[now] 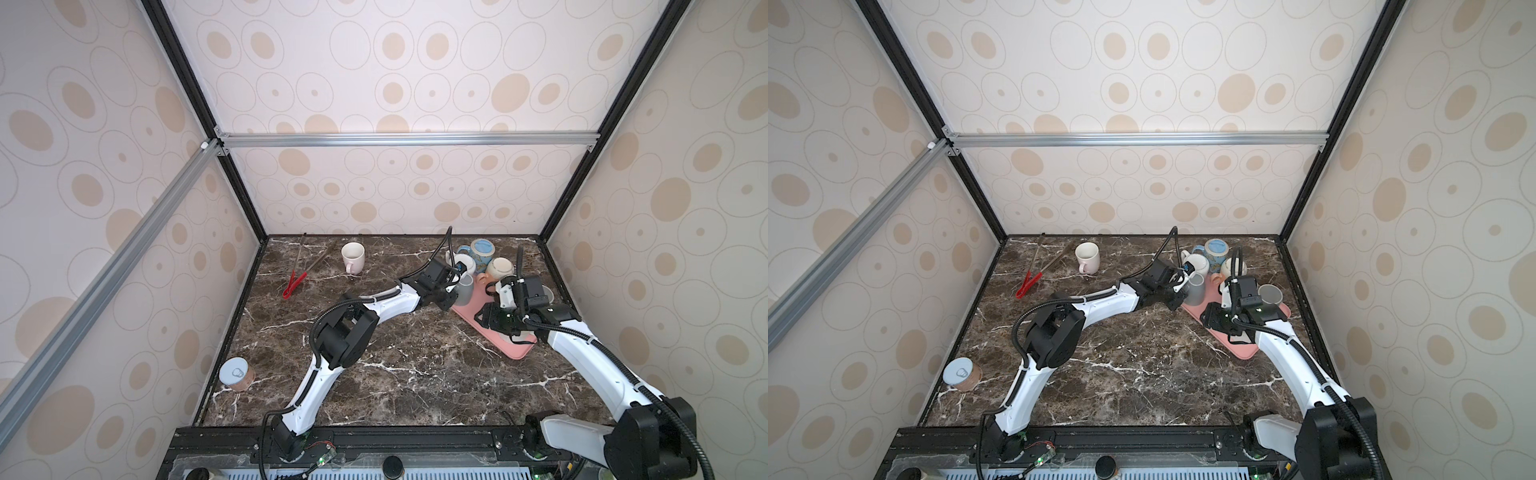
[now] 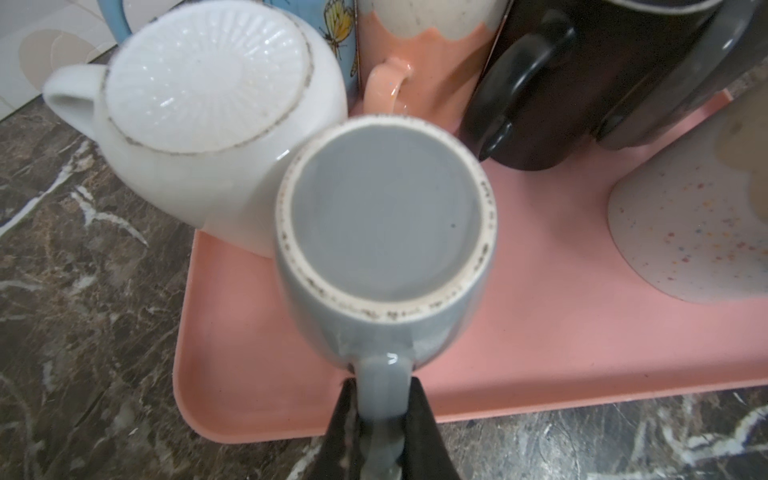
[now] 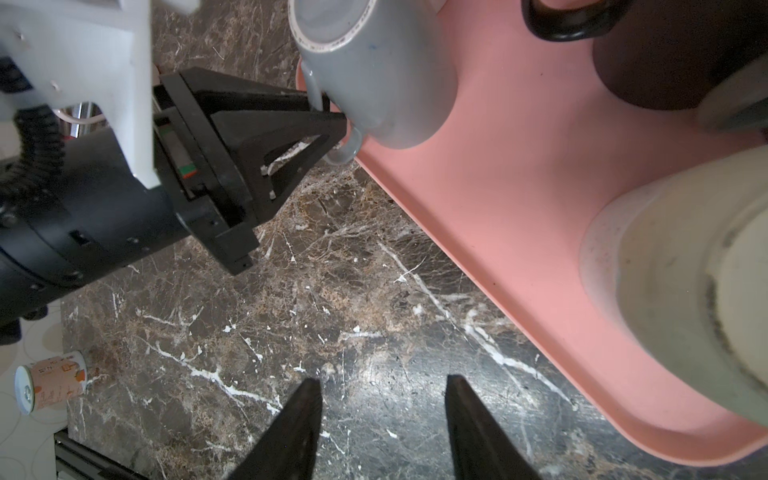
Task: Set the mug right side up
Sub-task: 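Reach the left gripper to the tray and grasp the grey mug's handle, then lift the grey mug off the tray with the left gripper while the right draws back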
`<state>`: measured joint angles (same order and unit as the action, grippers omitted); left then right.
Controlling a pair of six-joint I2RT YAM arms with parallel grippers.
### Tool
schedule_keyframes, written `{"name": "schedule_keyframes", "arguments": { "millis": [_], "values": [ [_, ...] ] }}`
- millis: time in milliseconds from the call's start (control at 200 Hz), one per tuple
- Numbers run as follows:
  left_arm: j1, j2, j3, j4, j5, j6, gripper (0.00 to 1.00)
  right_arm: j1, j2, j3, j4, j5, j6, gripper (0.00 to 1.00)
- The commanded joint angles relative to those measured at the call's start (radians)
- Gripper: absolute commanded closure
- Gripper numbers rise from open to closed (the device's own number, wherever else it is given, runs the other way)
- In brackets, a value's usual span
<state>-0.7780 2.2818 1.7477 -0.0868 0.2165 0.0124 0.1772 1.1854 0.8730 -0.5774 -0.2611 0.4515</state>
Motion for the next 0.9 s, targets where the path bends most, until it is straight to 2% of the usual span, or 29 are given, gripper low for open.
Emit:
{"name": "schedule_keyframes", "arguments": {
  "millis": [0, 195, 660, 810, 895],
  "values": [
    [0.0, -0.084, -0.088, 0.114, 0.048, -0.042, 1.0, -0.007, -0.046, -0.013, -0.005, -0.016, -0.003, 0.49],
    [0.0, -0.158, -0.2, 0.26, 0.095, -0.119, 1.0, -0.008, -0.071, -0.024, 0.017, -0.018, 0.016, 0.5],
    [0.015, -0.224, -0.337, 0.4, 0.146, -0.199, 1.0, -0.01, -0.066, -0.035, 0.074, -0.051, 0.096, 0.53],
    [0.051, -0.263, -0.42, 0.525, 0.201, -0.285, 1.0, -0.012, -0.064, -0.038, 0.089, -0.058, 0.123, 0.55],
    [0.081, -0.296, -0.476, 0.621, 0.241, -0.369, 1.0, -0.011, -0.07, -0.051, 0.152, -0.103, 0.135, 0.55]
  ]
}}
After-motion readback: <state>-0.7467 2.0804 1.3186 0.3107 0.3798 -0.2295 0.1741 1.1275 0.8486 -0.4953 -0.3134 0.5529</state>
